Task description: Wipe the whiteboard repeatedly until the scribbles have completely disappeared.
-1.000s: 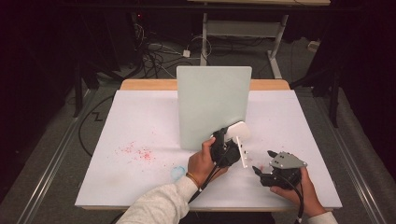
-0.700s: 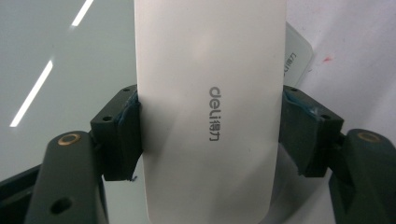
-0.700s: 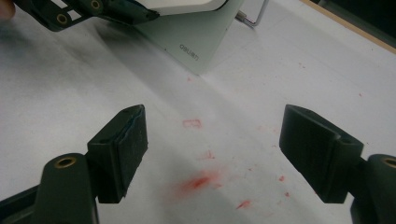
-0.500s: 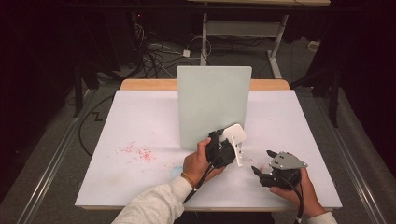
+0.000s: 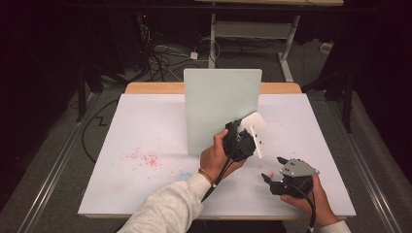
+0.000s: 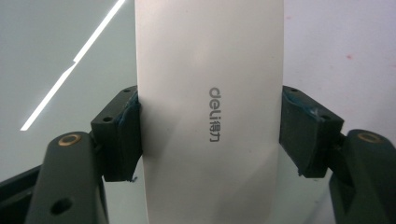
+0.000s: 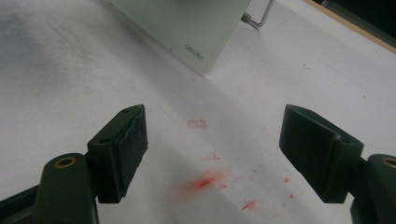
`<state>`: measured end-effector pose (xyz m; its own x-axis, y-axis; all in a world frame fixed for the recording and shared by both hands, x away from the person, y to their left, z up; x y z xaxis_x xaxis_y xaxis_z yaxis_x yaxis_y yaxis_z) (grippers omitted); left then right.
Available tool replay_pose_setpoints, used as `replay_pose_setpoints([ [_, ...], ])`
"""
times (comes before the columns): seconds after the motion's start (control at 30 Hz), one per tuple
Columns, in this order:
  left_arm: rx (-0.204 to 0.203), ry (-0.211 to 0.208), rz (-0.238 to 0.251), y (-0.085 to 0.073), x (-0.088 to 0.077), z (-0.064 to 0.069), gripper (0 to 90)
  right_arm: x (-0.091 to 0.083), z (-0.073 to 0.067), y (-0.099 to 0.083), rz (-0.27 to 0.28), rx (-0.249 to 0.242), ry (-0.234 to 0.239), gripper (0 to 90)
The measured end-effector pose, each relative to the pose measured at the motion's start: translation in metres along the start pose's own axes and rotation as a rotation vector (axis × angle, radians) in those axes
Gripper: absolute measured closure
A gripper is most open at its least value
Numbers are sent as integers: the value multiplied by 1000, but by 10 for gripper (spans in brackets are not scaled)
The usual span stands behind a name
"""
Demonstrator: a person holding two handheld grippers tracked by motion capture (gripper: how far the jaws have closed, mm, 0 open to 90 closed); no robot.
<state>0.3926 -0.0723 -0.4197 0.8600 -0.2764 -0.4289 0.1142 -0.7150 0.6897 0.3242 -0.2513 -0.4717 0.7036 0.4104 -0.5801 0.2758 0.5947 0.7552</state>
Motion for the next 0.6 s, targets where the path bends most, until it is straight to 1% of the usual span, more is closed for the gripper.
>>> replay_pose_setpoints([
  [0.07,-12,-12,-1,-3,-2,-4,292,0,0,0,2,1,-3,242],
  [0.1,-8,-8,-7,-6,-2,-5,292,-1,0,0,3,2,-3,242],
  [0.17,5,-4,-19,-13,-4,-6,292,-1,0,0,2,3,-4,242],
  [0.2,15,-2,-27,-18,-5,-6,292,-1,0,0,2,3,-6,242],
  [0.23,33,5,-24,-21,-5,-7,292,-1,0,1,3,2,-6,242],
  [0.27,30,1,-34,-26,-7,-9,292,-1,0,1,2,3,-7,242],
  [0.33,39,3,-37,-32,-9,-15,292,-1,0,1,2,-6,-7,242],
  [0.37,38,6,-42,-34,-10,-17,292,-1,-1,1,1,-4,-8,242],
  [0.43,11,14,-46,-39,-13,-26,292,-1,-1,1,-1,-2,-10,242],
  [0.47,4,16,-46,-40,-14,-28,292,0,-1,1,-2,-2,-8,242],
  [0.5,-1,22,-43,-42,-15,-32,292,0,-1,1,-3,2,-8,242],
  [0.57,-4,44,-42,-45,-17,-36,292,1,-1,1,-5,-10,-7,242],
  [0.6,-9,42,-38,-47,-17,-38,292,0,-1,1,-2,-11,-4,242],
])
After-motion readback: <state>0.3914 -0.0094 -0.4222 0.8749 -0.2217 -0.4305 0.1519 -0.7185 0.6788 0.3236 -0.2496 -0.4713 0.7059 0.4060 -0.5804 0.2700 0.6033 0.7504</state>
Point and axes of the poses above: each handheld gripper's, and its own axes: x roughly forward along the jaws, y roughly out of its top, z roughly to its right, the point moved 2 cm from there along x, roughly forward along the jaws, and after that the axes turned 3 degrees about -x, right-handed, at the moved point
